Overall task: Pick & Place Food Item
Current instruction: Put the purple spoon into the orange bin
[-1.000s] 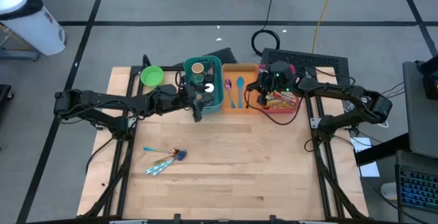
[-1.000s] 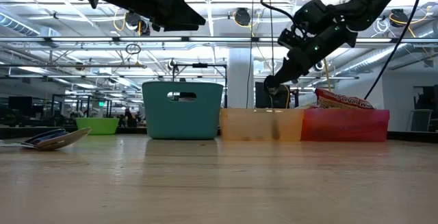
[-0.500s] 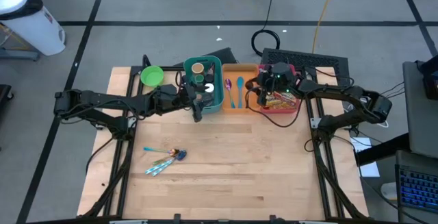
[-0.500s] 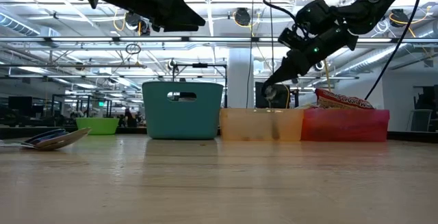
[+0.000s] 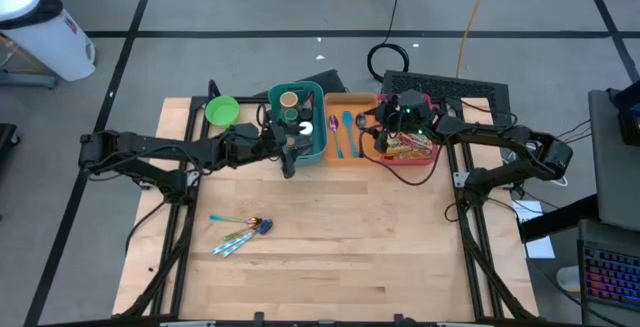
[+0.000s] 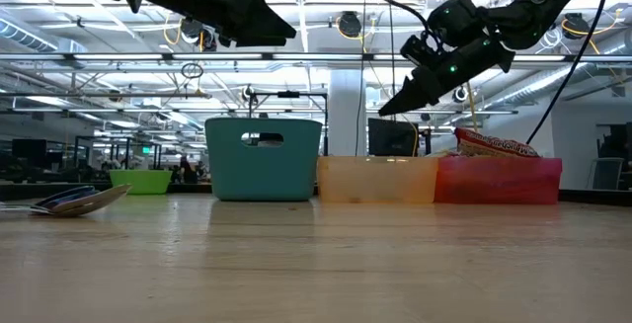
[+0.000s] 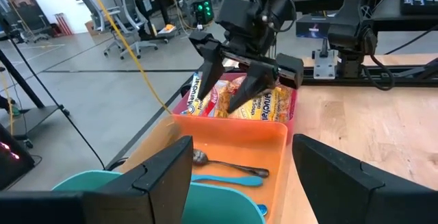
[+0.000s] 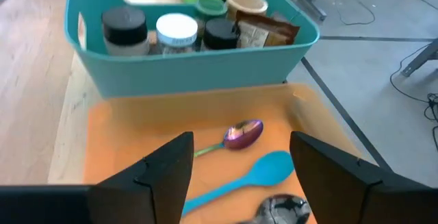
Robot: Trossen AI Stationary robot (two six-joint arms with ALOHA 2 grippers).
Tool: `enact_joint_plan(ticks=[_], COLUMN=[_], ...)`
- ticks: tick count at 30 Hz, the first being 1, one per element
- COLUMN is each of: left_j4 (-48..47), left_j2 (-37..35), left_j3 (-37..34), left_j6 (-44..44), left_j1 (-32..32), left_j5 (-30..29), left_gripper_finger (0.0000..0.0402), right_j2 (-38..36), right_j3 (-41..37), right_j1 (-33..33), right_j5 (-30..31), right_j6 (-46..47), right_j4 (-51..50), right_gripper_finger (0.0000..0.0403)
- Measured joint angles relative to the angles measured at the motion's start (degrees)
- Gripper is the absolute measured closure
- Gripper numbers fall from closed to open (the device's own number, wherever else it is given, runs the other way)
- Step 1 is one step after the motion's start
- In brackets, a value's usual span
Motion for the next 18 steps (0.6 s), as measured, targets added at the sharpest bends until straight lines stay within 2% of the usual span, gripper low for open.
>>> enact_joint_plan(ticks=[4, 8, 11, 14, 18], left_j4=[-2.1, -11.2, -21.4, -31.5, -48.8], left_j2=[-0.1, -3.4, -6.3, -9.2, -10.3], left_j3=[0.0, -0.1, -0.1, 0.0, -0.1], left_j6=[-1.9, -5.5, -11.2, -19.0, -30.4], left_j1=[-0.5, -2.4, -5.0, -8.0, -13.5], left_j5=[-0.1, 0.0, 0.9, 4.8, 7.4], left_gripper_finger=[0.0149, 0.0149, 0.0149, 0.0149, 0.0149], right_j2=[-0.1, -0.2, -0.2, -0.2, -0.2], right_j3=[0.0, 0.0, 0.0, 0.0, 0.0], right_j1=[0.0, 0.5, 1.6, 3.0, 4.8], right_j5=[-0.2, -0.2, -0.3, -0.3, -0.3], right_j6=[2.9, 4.5, 4.5, 3.9, 2.9], right_j4=[1.9, 2.0, 1.8, 1.8, 2.1], right_gripper_finger=[0.0171, 0.0174, 0.0174, 0.0175, 0.0177])
